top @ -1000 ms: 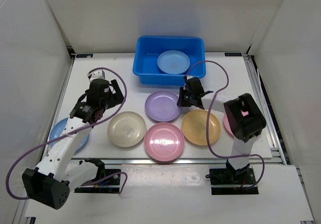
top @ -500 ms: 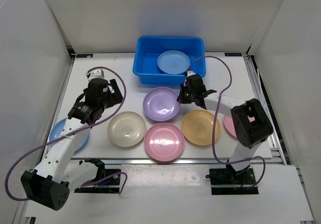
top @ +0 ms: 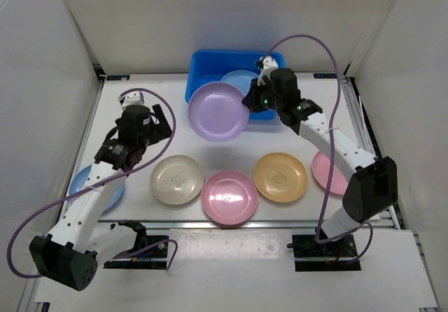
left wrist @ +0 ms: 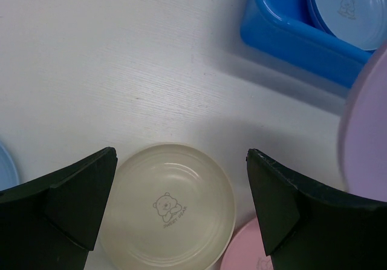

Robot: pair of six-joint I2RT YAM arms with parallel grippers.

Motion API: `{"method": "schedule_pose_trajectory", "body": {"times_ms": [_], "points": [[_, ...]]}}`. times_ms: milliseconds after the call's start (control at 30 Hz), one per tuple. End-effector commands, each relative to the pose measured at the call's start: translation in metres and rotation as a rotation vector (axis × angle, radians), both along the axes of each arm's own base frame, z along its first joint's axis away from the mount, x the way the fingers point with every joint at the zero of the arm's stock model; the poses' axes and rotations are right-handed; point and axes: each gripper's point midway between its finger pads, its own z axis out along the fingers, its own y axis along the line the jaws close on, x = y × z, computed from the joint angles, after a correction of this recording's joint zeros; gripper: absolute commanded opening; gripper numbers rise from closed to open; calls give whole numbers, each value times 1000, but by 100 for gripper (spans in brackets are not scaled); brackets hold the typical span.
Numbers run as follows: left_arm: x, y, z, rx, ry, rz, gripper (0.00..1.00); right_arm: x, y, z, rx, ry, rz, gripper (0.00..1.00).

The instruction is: Place the plates into the plastic bin on the countertop

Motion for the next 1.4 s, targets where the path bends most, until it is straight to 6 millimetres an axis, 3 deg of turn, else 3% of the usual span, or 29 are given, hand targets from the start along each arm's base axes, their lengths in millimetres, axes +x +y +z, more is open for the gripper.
{"method": "schedule_pose_trajectory", "body": {"times_ms": [0, 33, 67, 100, 233, 333, 400, 467, 500, 633, 833, 1000, 1033, 1067, 1200, 1233, 1367], "points": [[12, -9, 12, -22, -39, -26, 99, 43, -16, 39, -18, -110, -99, 0], [13, -11, 11, -25, -36, -34, 99, 57, -18, 66, 7, -157, -125, 0], [16, -11, 7, -19, -25, -24, 99, 70, -16, 57, -5, -141, -142, 0], [18, -10, 5, -14, -17, -19, 99, 87, -29, 59, -16, -148, -208, 0], [23, -11, -4, -3, 11, -20, 99, 152, -40, 62, -7, -179, -351, 0], [27, -16, -12, -5, 40, -41, 99, 192, -44, 46, 4, -167, -415, 0], [28, -16, -16, -1, 51, -46, 99, 209, -48, 33, -8, -148, -440, 0], [31, -13, -24, 6, 79, -35, 99, 229, -47, 12, -22, -140, -463, 0], [32, -11, -25, 1, 87, -30, 99, 238, -49, -8, -41, -125, -475, 0], [39, -6, -40, -40, 142, -33, 99, 252, -56, -37, -43, -102, -508, 0], [43, 9, -55, -48, 193, 11, 99, 263, -94, -68, -34, -39, -606, 0], [24, 22, -78, -60, 289, 61, 99, 264, -88, -99, -30, 19, -577, 2], [17, 25, -85, -67, 323, 72, 99, 266, -94, -100, -36, 21, -593, 3], [12, 25, -91, -76, 347, 73, 99, 267, -96, -114, -48, 39, -606, 3], [-5, 25, -105, -114, 401, 100, 99, 274, -97, -116, -11, 37, -649, 6], [-12, 25, -110, -117, 421, 107, 99, 275, -94, -125, -10, 47, -638, 12], [-24, 29, -113, -126, 446, 141, 99, 279, -97, -123, 3, 41, -658, 31]]}}
